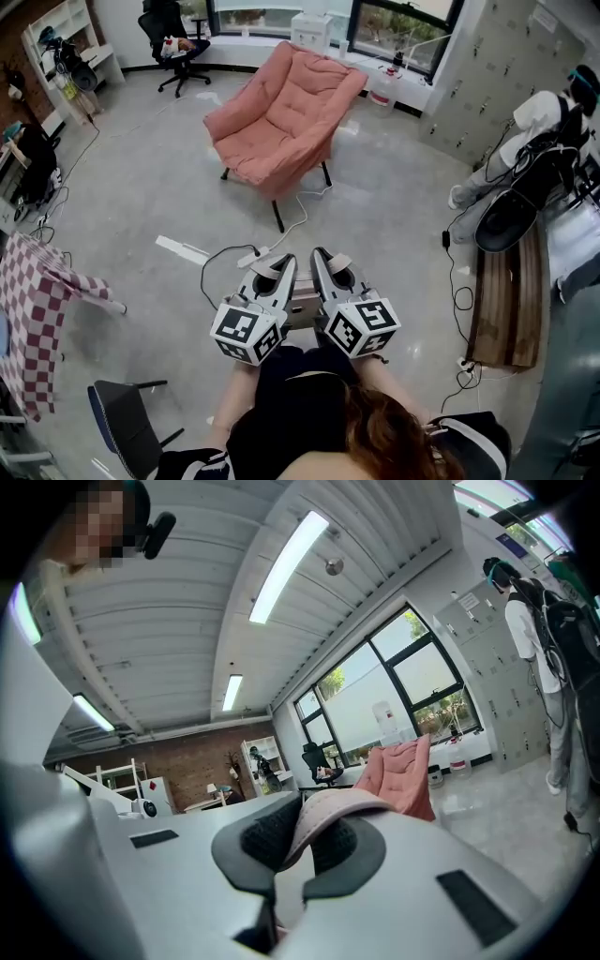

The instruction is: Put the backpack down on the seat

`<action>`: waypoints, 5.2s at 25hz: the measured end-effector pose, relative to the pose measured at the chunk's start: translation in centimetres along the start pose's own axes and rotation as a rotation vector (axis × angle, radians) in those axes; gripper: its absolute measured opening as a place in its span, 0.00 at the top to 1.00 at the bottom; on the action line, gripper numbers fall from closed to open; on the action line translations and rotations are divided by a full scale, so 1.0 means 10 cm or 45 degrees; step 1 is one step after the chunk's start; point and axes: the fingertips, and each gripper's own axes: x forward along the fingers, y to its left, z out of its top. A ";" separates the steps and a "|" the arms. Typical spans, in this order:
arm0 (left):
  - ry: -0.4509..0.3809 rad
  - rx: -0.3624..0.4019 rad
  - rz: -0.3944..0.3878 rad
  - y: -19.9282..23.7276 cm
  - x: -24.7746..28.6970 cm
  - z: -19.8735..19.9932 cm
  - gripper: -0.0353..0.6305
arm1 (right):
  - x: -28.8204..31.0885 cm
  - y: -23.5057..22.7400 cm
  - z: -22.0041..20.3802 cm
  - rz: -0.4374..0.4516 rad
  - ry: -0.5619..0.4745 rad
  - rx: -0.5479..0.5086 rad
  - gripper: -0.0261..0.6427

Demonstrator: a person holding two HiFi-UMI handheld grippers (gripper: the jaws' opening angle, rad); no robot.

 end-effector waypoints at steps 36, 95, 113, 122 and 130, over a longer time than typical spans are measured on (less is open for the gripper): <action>-0.007 -0.151 0.075 1.34 1.04 0.20 0.92 | 1.58 -0.56 0.09 0.044 0.038 0.007 0.91; 0.003 -0.162 -0.019 2.36 3.81 0.35 0.92 | 3.47 -2.70 0.79 0.017 0.094 0.090 0.91; -0.023 -0.044 -0.091 3.25 5.07 1.20 0.92 | 4.83 -3.22 1.73 -0.008 -0.014 0.032 0.91; -0.040 -0.039 -0.091 3.64 5.58 1.50 0.92 | 5.42 -3.45 2.07 0.001 -0.020 0.009 0.91; -0.061 -0.044 -0.050 4.02 5.93 1.70 0.92 | 5.93 -3.60 2.25 0.046 0.000 0.009 0.91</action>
